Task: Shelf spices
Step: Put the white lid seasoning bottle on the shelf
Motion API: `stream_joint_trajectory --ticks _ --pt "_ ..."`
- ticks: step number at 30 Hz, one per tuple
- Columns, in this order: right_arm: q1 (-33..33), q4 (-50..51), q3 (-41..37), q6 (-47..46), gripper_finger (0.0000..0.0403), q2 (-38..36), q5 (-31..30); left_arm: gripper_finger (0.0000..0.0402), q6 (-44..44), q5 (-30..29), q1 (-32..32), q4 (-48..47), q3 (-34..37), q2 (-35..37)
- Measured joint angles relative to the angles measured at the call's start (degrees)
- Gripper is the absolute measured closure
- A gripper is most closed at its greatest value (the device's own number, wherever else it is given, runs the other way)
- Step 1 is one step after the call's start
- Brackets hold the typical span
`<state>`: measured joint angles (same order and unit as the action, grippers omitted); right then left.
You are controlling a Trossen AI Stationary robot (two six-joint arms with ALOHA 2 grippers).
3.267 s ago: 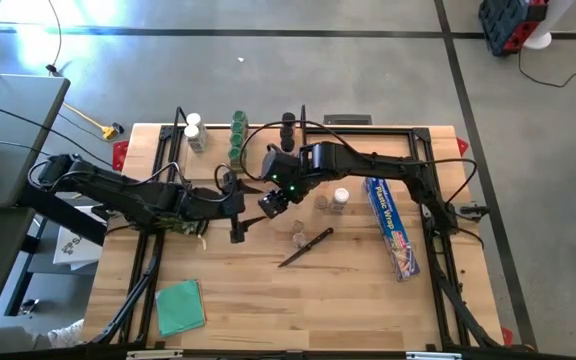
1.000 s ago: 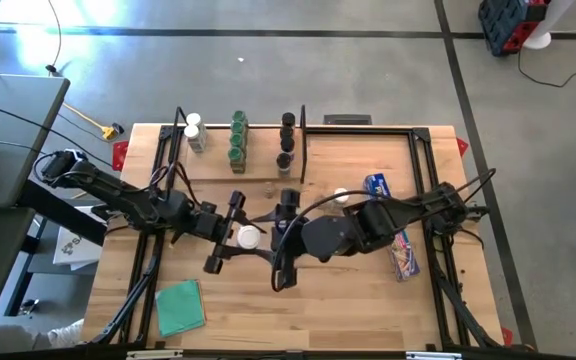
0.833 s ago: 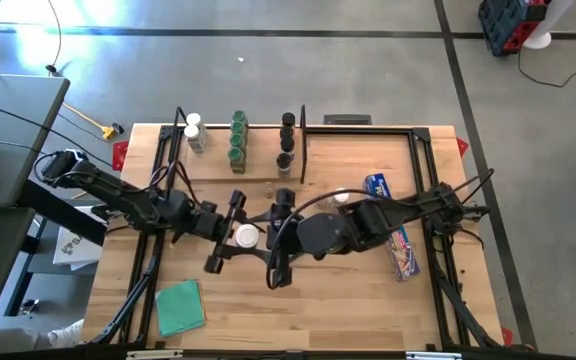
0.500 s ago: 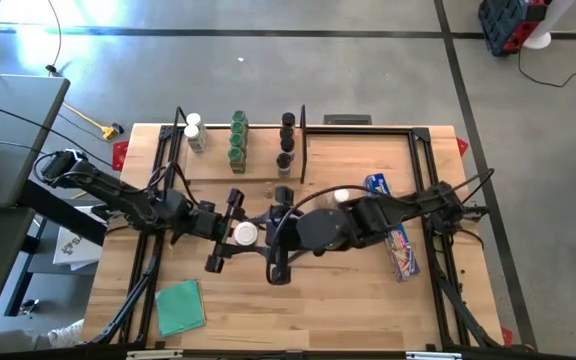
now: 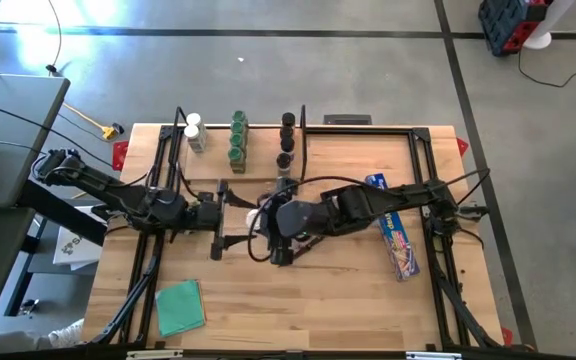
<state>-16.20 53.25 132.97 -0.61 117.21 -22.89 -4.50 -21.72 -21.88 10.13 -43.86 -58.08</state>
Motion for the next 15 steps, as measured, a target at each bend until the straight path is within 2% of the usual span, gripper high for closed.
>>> stream_joint_trajectory --ticks 4,8,11,15 --pt "0.88 -0.16 -0.79 -0.61 0.0226 1.45 0.63 0.0075 1.18 -0.15 0.16 -4.1 -0.3 0.09" --pt "1.39 -3.23 -6.48 -0.69 0.0226 3.0 1.43 0.0077 4.65 -0.24 -0.54 -19.48 -4.71 2.06" --pt "1.74 -11.57 -15.13 -0.88 0.0226 3.08 1.99 0.0077 7.58 0.99 -2.85 -27.81 -8.02 4.5" --pt "2.07 -26.75 -26.54 -1.53 0.023 3.15 4.79 0.0076 7.51 3.62 -8.11 -29.66 -8.26 7.47"
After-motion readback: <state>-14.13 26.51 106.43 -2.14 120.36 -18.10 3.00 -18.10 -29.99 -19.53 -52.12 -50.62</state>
